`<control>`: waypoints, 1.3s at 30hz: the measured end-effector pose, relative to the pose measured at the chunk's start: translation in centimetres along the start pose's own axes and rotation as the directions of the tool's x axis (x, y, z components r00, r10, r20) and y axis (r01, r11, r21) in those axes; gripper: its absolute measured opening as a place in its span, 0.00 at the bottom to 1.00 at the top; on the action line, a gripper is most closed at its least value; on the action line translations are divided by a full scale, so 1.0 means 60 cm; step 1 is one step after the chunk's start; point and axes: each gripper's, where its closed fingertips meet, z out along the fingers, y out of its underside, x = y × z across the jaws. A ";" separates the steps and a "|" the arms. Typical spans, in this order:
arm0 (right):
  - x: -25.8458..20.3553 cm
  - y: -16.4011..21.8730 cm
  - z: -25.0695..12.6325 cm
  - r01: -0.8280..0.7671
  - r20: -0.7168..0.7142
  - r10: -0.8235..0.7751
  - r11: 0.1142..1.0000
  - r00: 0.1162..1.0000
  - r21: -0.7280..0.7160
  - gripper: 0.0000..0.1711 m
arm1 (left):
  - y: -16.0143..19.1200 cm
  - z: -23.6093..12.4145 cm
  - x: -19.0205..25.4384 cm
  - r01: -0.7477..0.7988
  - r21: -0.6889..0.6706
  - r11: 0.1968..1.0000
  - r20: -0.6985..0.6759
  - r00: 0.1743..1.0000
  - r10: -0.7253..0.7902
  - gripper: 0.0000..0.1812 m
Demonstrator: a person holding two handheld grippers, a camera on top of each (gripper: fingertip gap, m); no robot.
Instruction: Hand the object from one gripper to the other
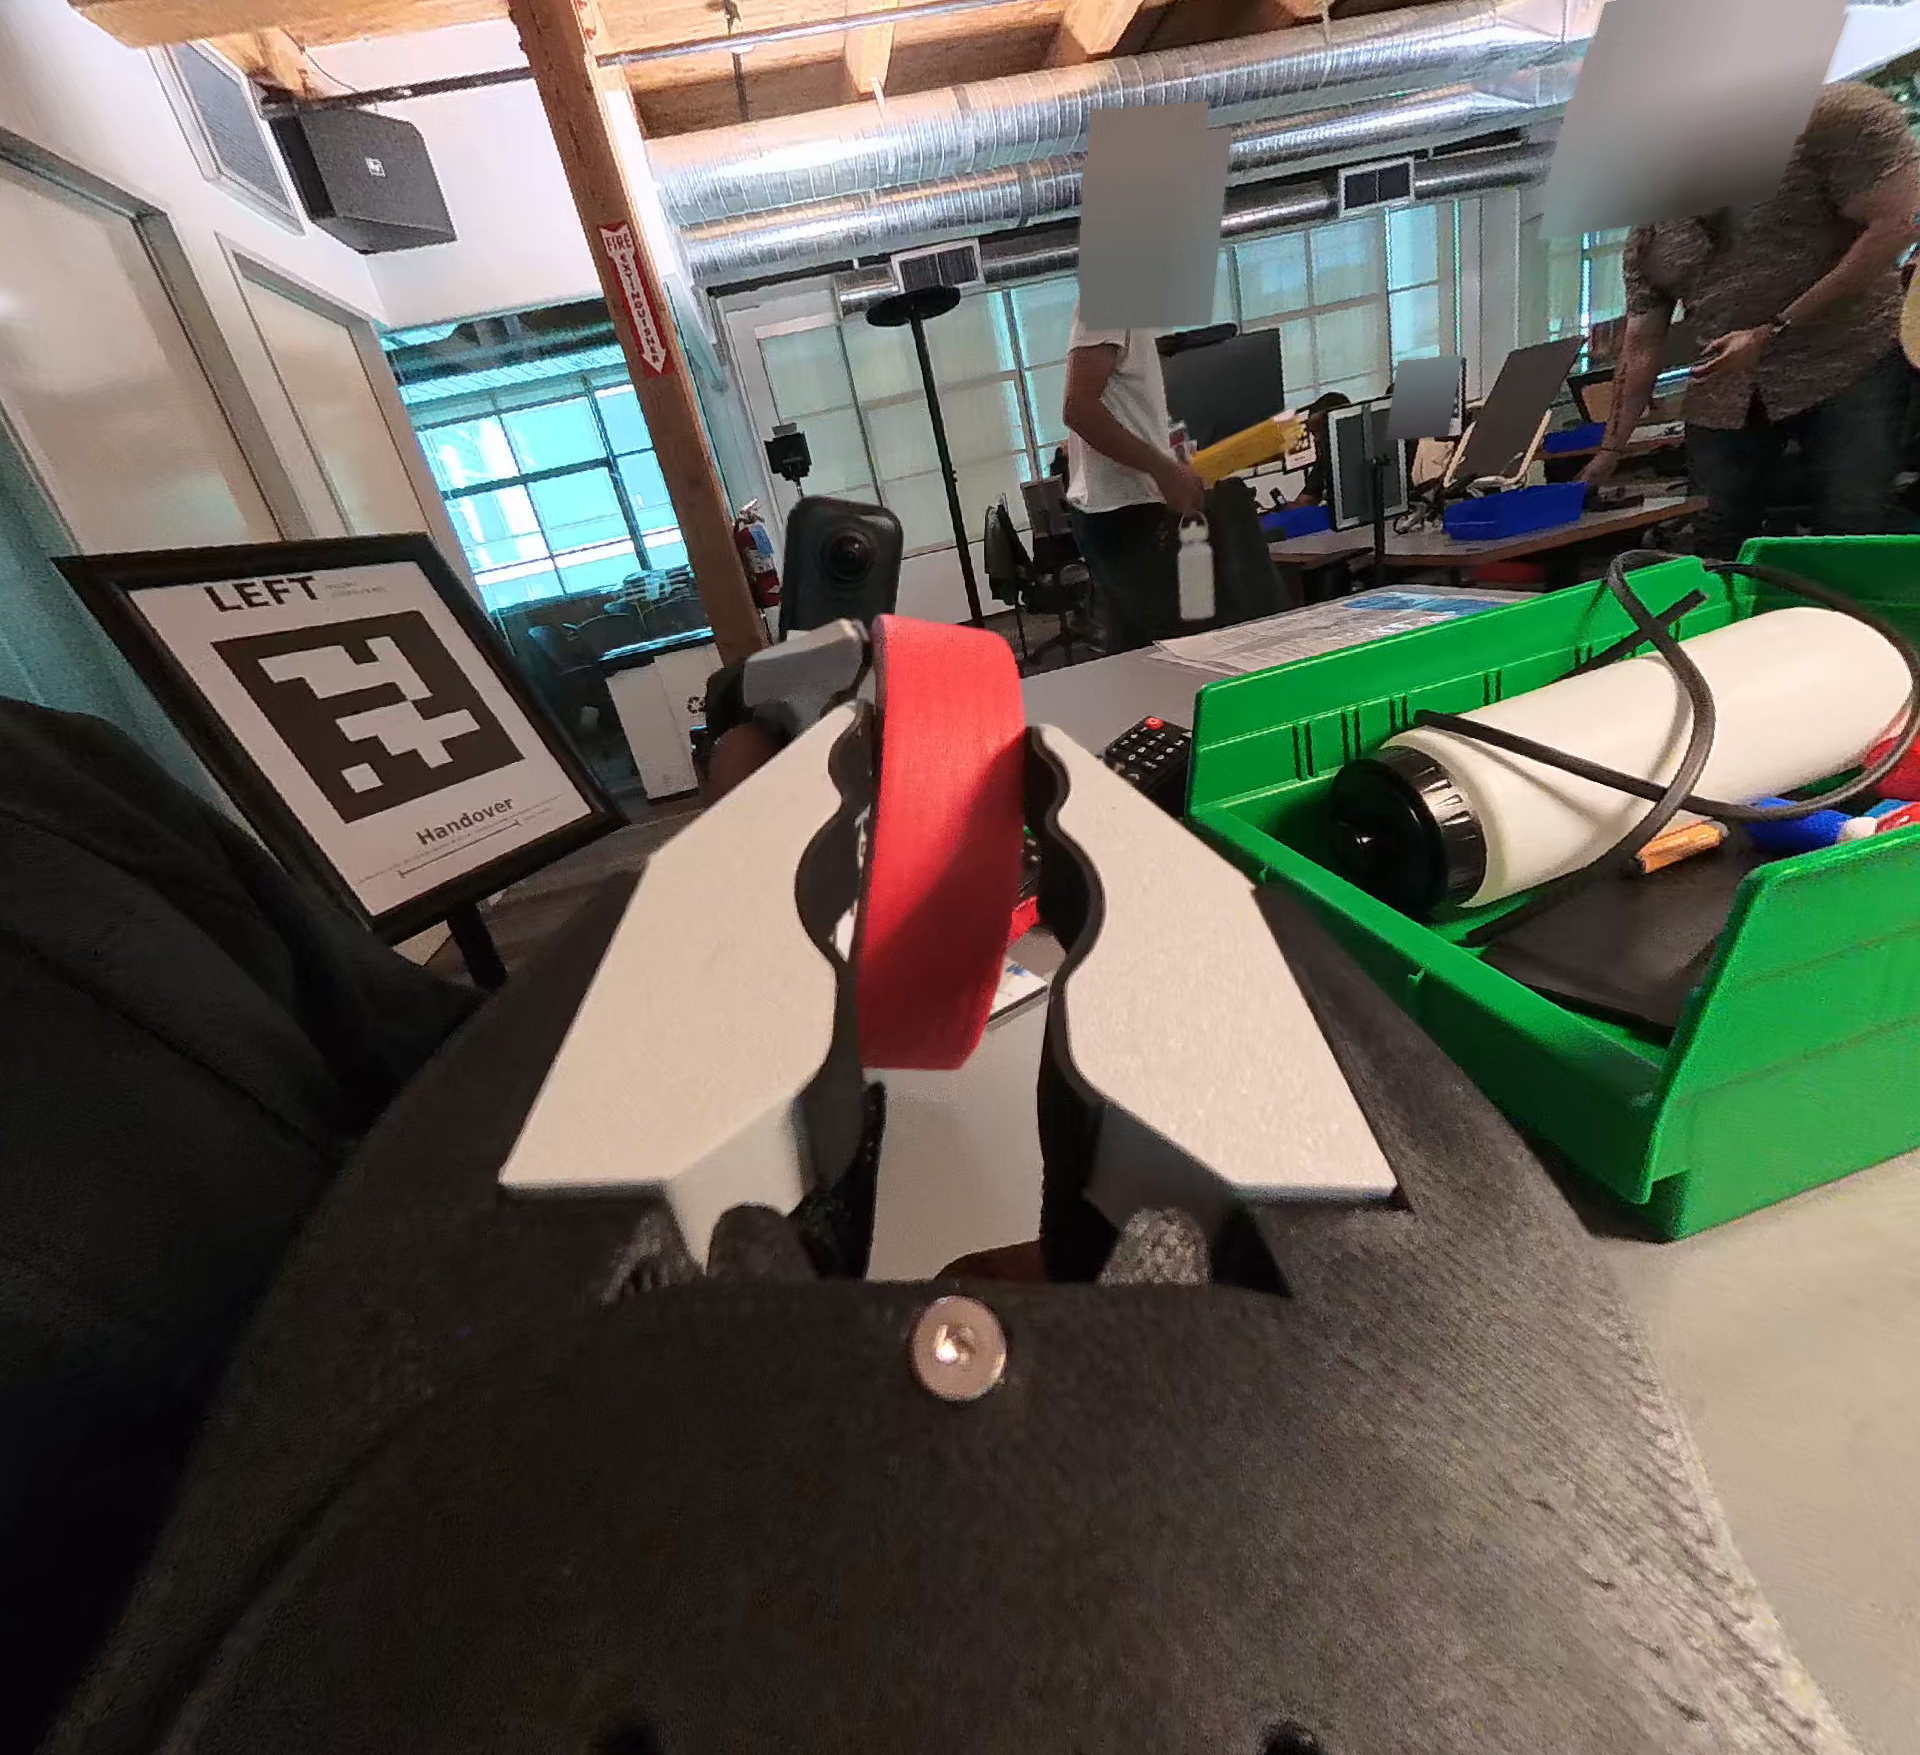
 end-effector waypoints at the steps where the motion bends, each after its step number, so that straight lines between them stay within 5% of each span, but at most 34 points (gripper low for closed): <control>1: 0.000 0.002 0.000 0.001 0.000 -0.001 1.000 1.000 -0.006 0.17 | -0.001 0.000 0.000 0.009 0.004 1.000 -0.002 1.000 -0.009 0.15; 9: -0.005 -0.009 -0.003 0.025 0.009 -0.025 0.999 1.000 0.025 0.17 | 0.017 0.011 0.007 0.015 -0.045 0.999 -0.013 1.000 -0.016 0.21; 12: -0.008 -0.009 -0.002 0.000 0.025 0.000 1.000 1.000 0.031 0.17 | 0.021 0.011 0.009 -0.029 -0.063 0.998 -0.013 1.000 0.028 0.16; 21: 0.001 0.005 0.004 0.003 -0.009 -0.003 1.000 1.000 -0.015 0.18 | -0.026 -0.008 -0.010 0.042 0.097 0.994 0.020 0.999 -0.045 0.17; 27: 0.003 -0.026 -0.008 0.017 -0.020 -0.015 0.996 1.000 0.085 0.16 | 0.007 0.008 -0.014 0.073 -0.005 0.997 0.036 0.997 -0.073 0.25; 30: 0.005 -0.037 -0.013 -0.006 -0.016 0.008 0.992 1.000 0.126 0.17 | 0.021 0.011 -0.015 0.039 -0.058 0.998 0.050 0.998 -0.036 0.15; 39: 0.020 -0.002 0.002 -0.044 -0.057 0.045 0.999 0.997 0.020 0.23 | -0.005 -0.003 -0.035 0.030 0.024 0.999 0.112 0.993 -0.033 0.14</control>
